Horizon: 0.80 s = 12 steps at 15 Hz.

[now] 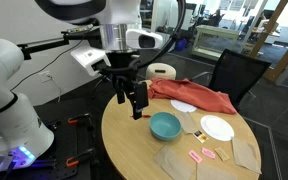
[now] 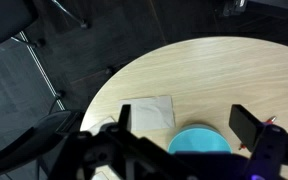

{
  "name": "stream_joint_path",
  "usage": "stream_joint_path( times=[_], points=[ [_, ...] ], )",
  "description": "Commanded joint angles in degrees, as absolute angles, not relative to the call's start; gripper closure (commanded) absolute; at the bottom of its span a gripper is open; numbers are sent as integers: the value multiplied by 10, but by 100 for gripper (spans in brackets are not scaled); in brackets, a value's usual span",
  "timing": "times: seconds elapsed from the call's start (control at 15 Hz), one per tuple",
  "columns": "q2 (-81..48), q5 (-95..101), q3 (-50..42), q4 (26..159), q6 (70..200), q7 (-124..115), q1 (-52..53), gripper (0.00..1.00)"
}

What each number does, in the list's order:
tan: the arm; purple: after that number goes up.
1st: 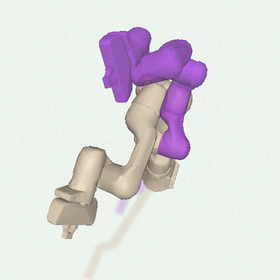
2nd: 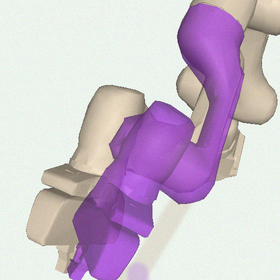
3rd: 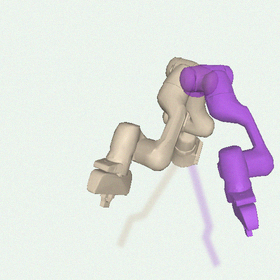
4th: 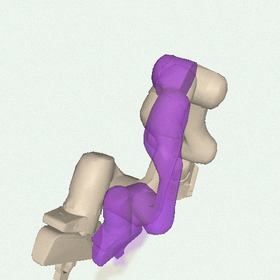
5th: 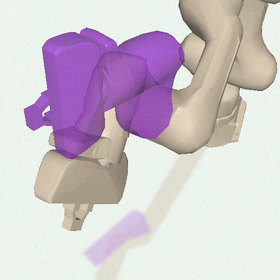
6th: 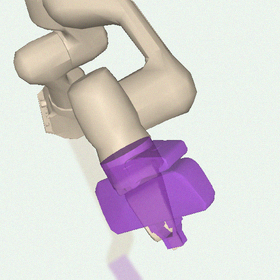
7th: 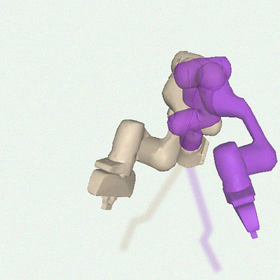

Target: Put the pen in the bowl

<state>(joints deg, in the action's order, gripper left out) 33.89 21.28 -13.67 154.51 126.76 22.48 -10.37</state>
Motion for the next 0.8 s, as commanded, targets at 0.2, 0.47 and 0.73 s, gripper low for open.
stream_joint_path(
  times=[0.2,0.47,0.73],
  points=[
    [339,211,-135,1544,1266,226,-105,0],
    [333,211,-130,1542,1270,222,-101,0],
    [290,183,-95,1533,1318,175,-65,0]
  ],
)
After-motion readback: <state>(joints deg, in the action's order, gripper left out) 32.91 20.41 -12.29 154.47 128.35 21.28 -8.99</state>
